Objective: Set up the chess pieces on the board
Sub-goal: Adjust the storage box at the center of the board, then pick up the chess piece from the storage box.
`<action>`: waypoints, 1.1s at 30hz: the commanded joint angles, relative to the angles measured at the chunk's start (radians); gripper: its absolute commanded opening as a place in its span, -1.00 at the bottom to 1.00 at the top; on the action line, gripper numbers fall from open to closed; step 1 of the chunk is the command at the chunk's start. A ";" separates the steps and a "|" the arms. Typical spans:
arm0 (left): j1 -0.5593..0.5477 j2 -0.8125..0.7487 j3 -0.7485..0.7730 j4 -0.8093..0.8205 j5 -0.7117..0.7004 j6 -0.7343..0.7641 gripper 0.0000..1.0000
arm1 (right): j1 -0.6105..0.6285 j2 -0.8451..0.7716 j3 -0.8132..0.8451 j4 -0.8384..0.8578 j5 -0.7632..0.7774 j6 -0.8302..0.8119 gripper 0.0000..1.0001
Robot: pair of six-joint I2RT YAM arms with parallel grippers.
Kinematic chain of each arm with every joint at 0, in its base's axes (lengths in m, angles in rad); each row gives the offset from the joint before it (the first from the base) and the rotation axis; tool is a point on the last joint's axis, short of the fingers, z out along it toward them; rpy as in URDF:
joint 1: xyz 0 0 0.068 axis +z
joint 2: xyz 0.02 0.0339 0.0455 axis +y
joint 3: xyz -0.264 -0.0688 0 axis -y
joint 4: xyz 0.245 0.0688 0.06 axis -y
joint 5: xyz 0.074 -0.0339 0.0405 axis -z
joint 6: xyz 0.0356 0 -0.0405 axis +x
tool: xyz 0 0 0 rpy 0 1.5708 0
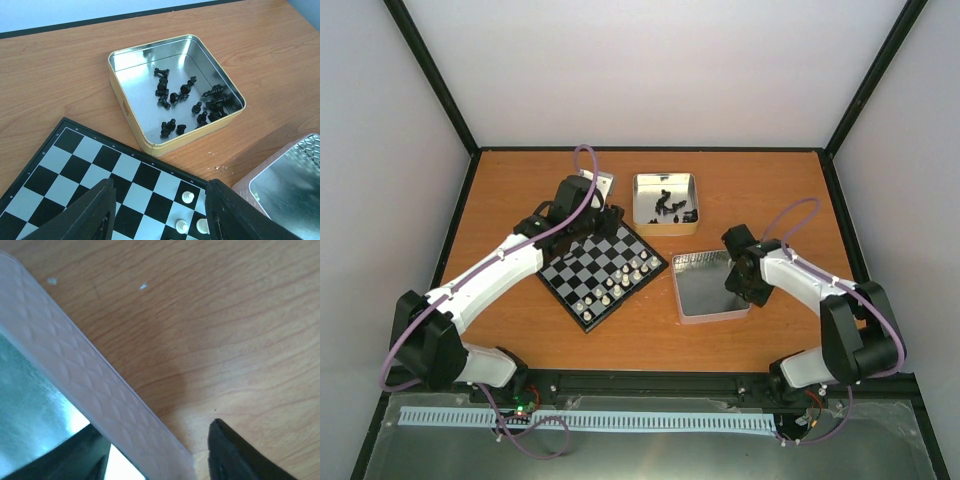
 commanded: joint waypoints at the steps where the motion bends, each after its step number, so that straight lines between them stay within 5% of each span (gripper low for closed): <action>1: 0.005 -0.016 0.012 0.006 0.008 0.018 -0.02 | -0.010 -0.064 0.009 0.019 0.017 0.041 0.20; 10: 0.005 -0.022 0.007 0.001 0.018 -0.005 -0.02 | -0.010 -0.182 0.123 0.101 -0.134 -0.049 0.26; 17: 0.005 -0.054 -0.010 -0.037 0.024 -0.025 -0.01 | 0.017 -0.046 0.075 0.313 -0.361 0.311 -0.03; 26: 0.005 -0.168 -0.100 -0.045 0.029 -0.061 -0.01 | 0.125 0.092 0.097 0.434 -0.317 0.688 -0.12; 33: 0.005 -0.247 -0.144 -0.040 0.021 -0.054 0.04 | 0.148 0.165 0.102 0.437 -0.302 0.826 -0.25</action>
